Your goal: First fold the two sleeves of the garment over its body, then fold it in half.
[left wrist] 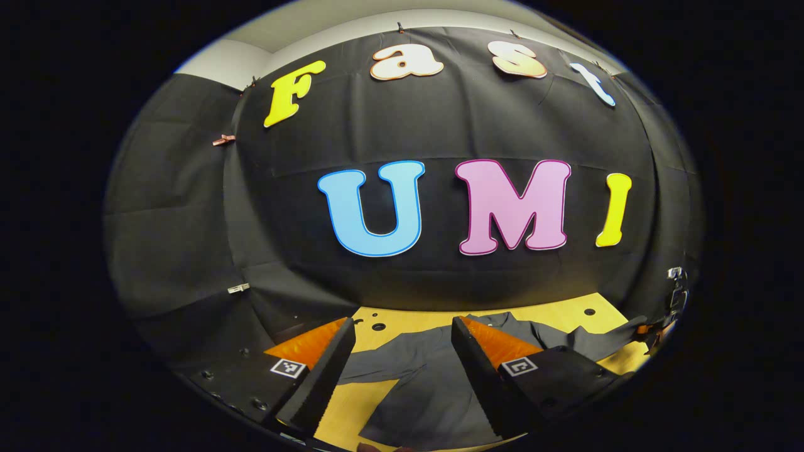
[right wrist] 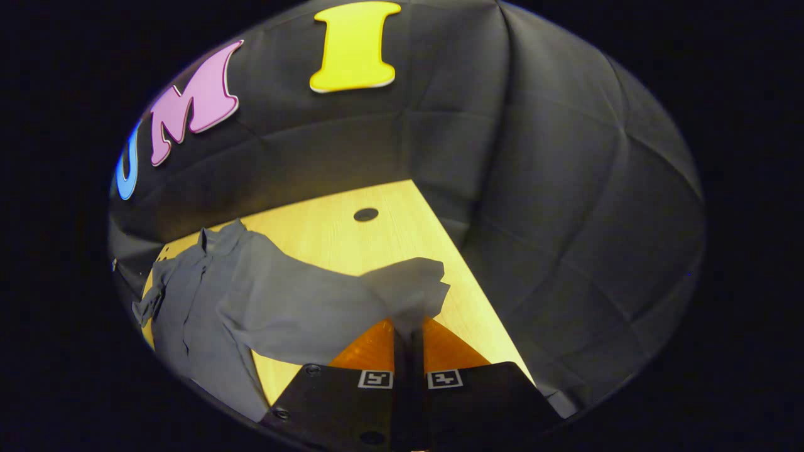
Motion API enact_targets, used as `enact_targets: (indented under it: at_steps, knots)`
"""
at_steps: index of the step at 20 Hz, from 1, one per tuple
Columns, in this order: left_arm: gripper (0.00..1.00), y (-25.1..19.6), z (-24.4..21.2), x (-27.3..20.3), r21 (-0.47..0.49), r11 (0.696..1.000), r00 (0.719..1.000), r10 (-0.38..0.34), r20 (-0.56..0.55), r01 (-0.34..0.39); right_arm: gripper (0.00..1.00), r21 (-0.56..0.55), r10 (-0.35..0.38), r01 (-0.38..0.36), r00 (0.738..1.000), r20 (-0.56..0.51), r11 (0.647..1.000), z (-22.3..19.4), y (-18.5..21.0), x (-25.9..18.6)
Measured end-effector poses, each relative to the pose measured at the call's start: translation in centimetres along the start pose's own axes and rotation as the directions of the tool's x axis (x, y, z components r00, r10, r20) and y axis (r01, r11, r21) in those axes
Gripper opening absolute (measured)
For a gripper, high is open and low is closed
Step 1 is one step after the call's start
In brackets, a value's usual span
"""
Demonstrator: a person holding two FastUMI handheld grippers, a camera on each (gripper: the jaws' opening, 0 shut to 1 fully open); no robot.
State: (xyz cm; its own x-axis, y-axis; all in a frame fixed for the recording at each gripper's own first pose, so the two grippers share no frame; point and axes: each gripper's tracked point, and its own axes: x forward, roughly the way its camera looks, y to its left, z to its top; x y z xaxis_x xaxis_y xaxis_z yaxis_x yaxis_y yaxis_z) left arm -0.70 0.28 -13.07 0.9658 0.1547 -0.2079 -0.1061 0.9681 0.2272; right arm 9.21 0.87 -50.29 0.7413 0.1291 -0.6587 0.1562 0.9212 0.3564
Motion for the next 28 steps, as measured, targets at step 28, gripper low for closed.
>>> enact_targets:
  at_steps: [28]
  knots:
    - [0.97,20.8,-10.0,13.4,-0.049,0.99,0.991,-0.131,0.012,0.131,0.05,-0.238,0.363,-0.314,0.911,0.198,0.919,6.4,42.0,-12.9]
